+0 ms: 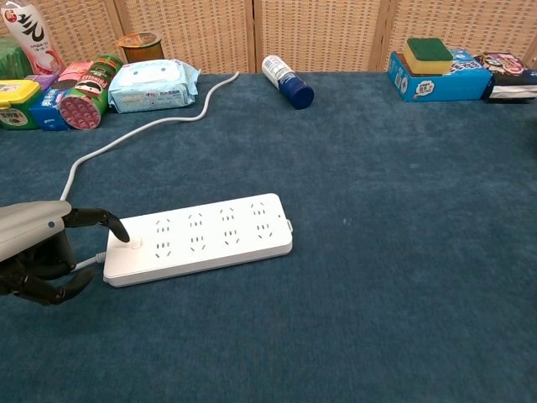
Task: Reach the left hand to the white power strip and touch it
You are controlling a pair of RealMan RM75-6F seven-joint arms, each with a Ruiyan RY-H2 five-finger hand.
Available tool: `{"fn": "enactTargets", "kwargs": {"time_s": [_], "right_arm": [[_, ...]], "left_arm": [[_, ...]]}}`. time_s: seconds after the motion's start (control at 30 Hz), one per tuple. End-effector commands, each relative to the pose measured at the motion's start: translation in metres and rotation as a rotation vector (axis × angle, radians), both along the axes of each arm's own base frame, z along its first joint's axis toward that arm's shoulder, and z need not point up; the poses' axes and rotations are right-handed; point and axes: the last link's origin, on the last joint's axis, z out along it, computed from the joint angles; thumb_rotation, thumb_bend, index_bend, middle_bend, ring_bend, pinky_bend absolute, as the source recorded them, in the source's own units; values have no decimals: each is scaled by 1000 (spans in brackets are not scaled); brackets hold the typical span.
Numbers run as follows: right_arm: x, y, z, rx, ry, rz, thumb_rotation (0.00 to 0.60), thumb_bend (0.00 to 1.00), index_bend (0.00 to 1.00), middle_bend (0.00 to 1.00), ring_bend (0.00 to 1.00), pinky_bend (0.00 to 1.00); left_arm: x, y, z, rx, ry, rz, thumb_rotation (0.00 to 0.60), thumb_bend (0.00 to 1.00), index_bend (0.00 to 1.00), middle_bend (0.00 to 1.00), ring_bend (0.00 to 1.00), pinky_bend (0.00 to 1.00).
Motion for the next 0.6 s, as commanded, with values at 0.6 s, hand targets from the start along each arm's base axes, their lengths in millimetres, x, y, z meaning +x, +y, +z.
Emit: {"fn": "enactTargets", "kwargs": {"time_s": [0.6], "right_arm": [[-2,0,4,-7,-15,-3,600,0,37,10,0,0]], "left_arm": [[2,10,-13,-25,24,7,600,541,255,1000,1000,1000]]}}
